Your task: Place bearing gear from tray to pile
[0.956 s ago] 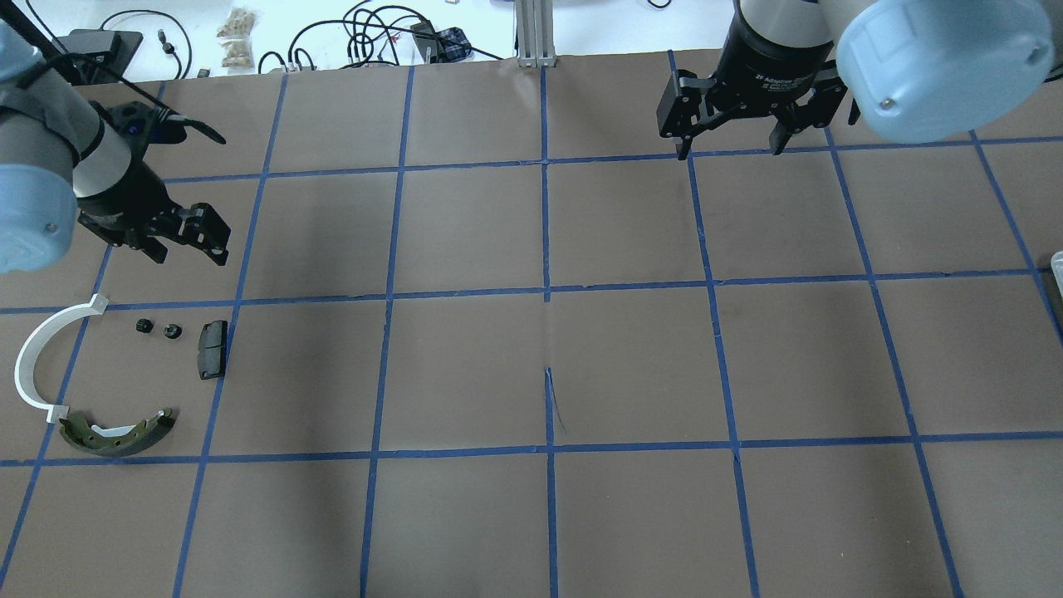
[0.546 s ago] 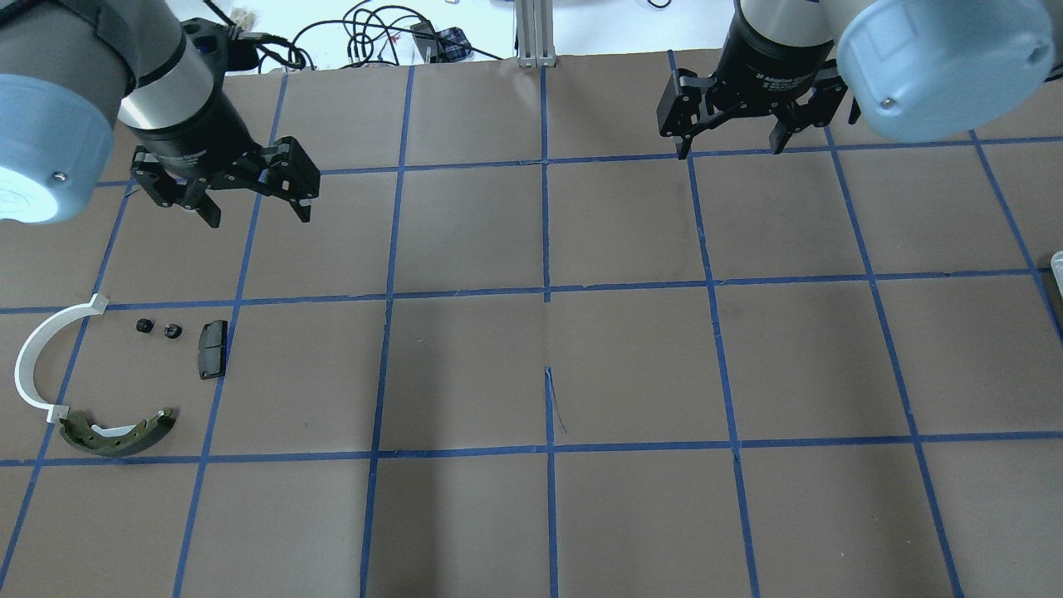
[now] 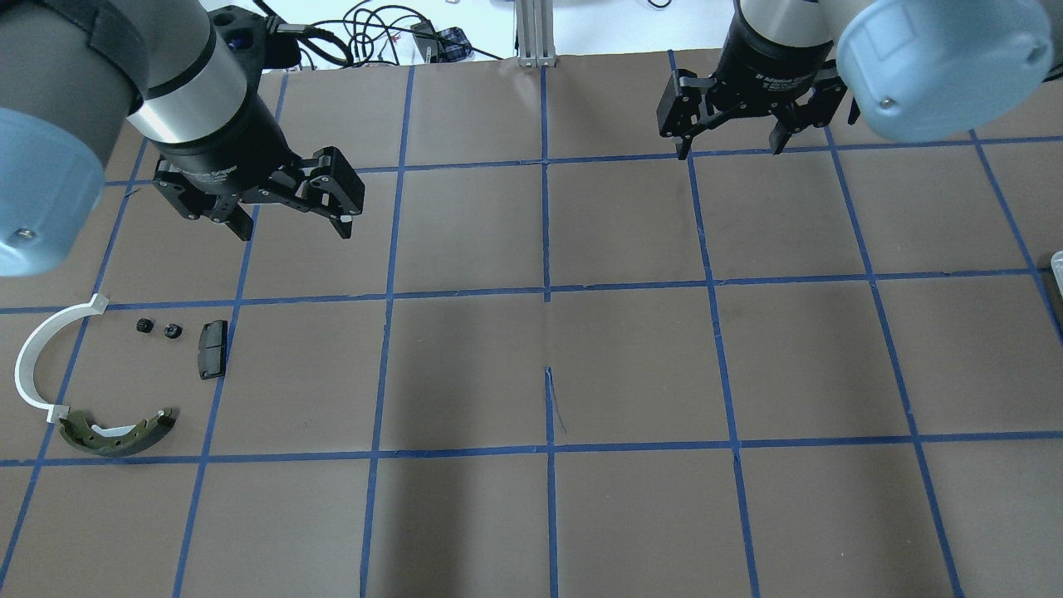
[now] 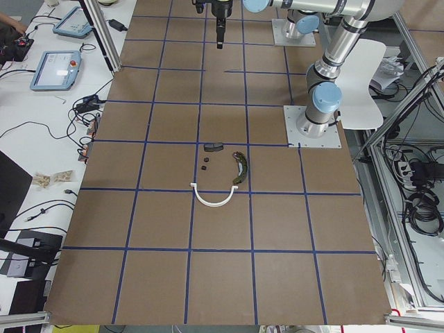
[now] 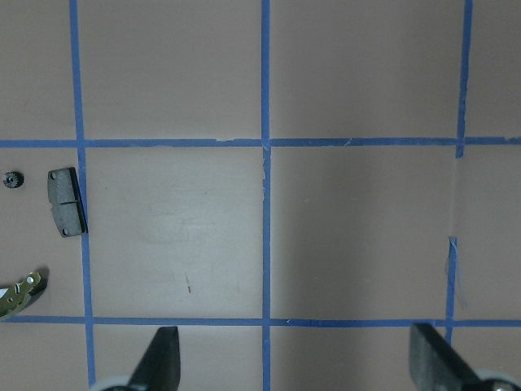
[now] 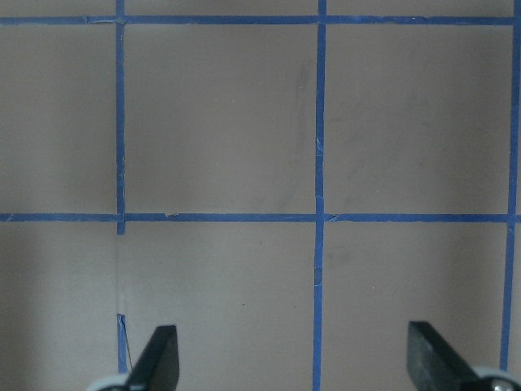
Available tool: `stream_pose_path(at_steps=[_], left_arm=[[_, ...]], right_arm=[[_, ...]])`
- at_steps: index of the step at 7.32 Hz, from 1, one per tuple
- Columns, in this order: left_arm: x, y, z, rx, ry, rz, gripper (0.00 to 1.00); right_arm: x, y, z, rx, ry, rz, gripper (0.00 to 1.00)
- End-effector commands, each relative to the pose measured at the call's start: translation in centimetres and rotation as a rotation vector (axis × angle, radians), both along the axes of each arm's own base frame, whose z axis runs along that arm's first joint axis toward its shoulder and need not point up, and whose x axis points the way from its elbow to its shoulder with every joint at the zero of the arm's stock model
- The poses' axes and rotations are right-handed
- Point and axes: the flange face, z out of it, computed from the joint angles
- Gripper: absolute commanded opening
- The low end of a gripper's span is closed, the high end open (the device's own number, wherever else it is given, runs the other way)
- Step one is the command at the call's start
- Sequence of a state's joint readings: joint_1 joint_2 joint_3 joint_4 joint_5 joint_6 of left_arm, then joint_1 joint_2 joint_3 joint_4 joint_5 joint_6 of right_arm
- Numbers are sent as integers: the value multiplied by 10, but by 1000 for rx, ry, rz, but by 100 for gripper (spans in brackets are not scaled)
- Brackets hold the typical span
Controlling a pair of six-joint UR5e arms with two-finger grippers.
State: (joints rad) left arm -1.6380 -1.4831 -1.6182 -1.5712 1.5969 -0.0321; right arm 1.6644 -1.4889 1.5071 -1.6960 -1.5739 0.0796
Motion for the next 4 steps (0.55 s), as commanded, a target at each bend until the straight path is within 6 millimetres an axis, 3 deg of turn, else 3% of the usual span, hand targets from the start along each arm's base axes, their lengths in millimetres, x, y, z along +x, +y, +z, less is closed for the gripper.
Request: stream_pose_path(at_steps=[1,4], left_arm=[[3,0,13,-28,-2,-57,100],[3,-7,16,-28,6,-48,100]], right_arm=[[0,0,0,0,0,0,100],[0,0,0,0,0,0,100]])
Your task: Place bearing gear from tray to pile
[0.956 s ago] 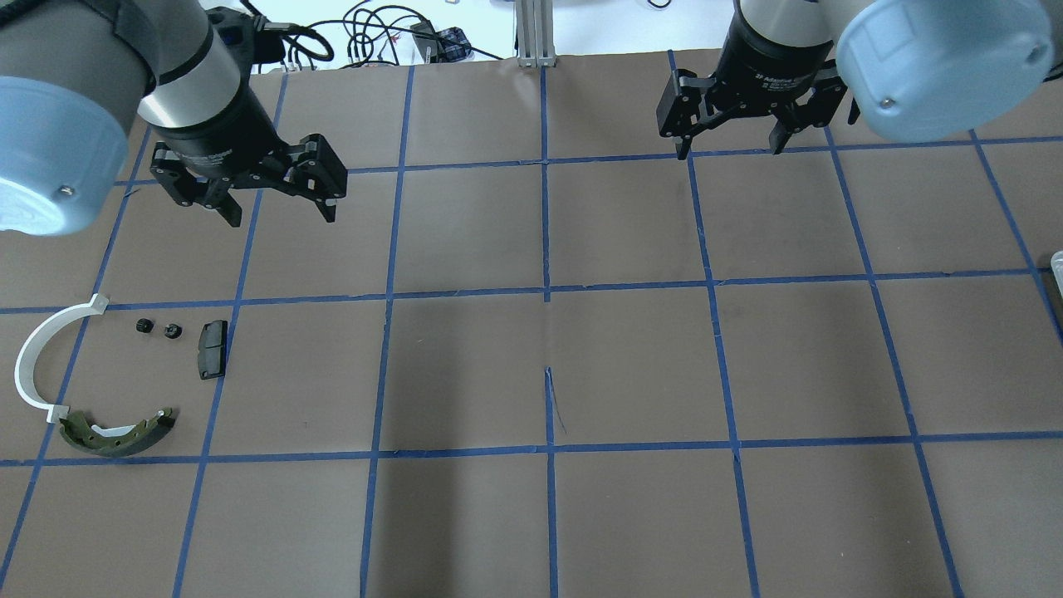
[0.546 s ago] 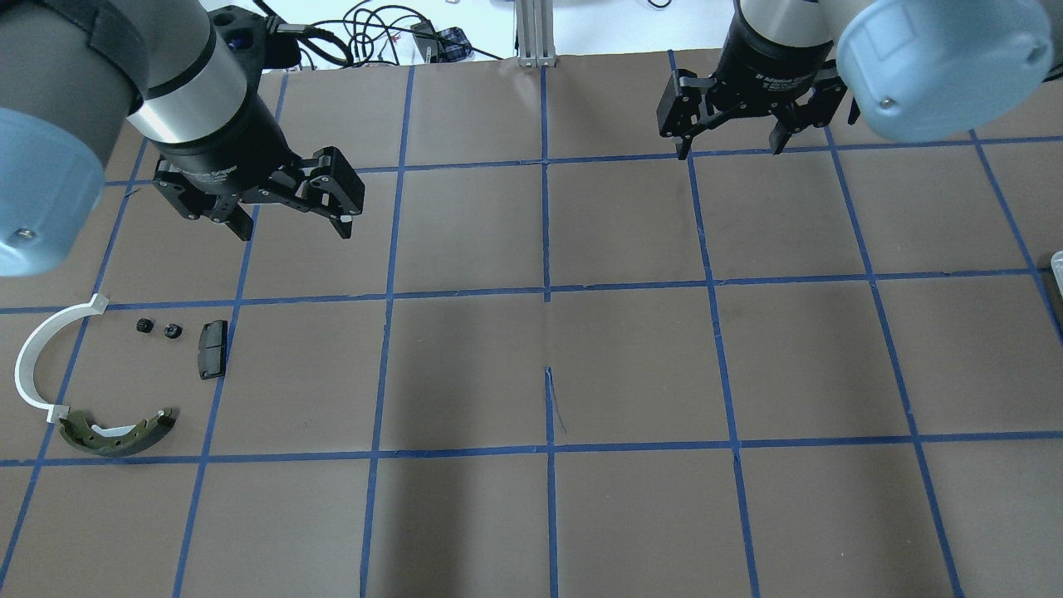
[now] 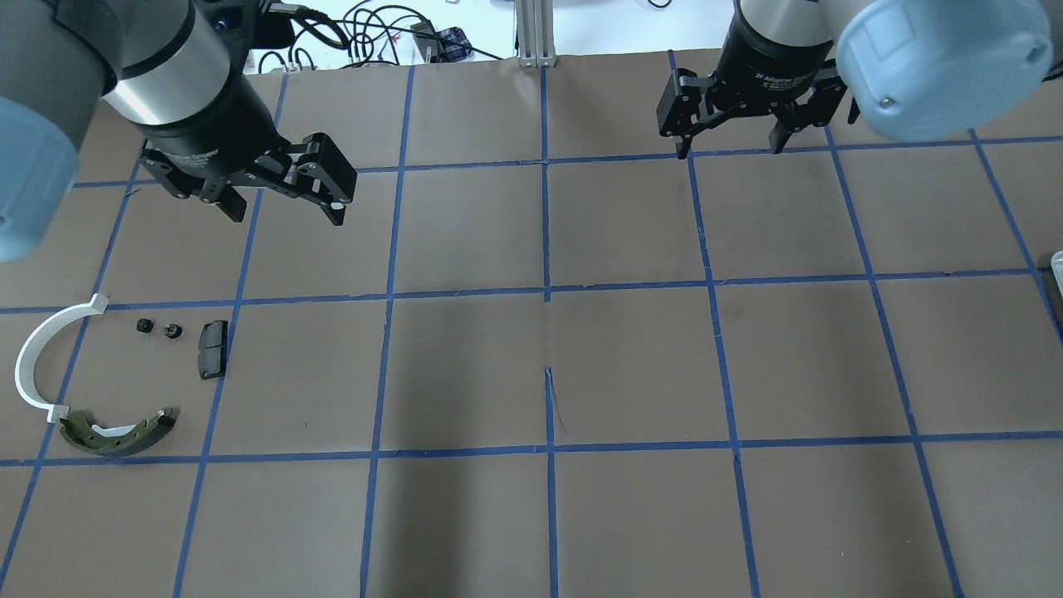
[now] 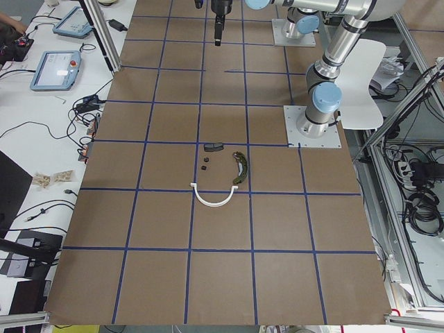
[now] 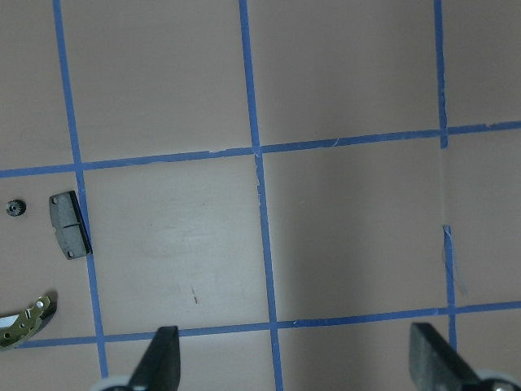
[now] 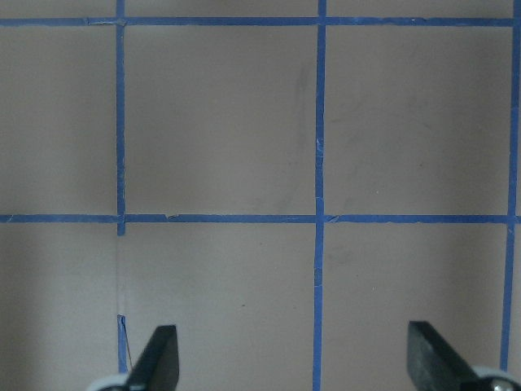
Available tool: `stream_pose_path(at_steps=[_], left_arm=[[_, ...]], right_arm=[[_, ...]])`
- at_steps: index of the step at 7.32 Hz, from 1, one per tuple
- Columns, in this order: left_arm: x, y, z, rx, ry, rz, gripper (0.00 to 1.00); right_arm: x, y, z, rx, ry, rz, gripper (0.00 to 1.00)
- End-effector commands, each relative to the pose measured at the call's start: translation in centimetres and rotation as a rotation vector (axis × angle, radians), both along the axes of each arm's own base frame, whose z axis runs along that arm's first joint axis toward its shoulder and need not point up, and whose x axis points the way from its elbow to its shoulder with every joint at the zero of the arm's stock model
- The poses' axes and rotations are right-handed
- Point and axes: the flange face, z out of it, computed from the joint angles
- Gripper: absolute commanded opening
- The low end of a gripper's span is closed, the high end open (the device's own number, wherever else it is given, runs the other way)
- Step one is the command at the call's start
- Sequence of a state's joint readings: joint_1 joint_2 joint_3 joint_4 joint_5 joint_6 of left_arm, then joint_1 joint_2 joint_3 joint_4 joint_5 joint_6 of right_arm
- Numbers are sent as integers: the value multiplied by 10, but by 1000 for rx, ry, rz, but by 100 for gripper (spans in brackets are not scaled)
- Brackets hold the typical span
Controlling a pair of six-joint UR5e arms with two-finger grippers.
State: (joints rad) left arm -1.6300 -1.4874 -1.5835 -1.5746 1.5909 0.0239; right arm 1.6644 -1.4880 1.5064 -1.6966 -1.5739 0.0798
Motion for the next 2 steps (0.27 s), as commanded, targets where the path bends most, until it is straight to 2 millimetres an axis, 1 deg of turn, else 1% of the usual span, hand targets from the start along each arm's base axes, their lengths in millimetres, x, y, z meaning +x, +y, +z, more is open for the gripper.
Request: stream_pose_path(at_steps=[1,2], left_arm=[[0,-2,-1,3,3,-4,100],[1,-3,-1,4,4,-3,100]], right_arm=[[0,0,0,0,0,0,100],[0,0,0,0,2,0,100]])
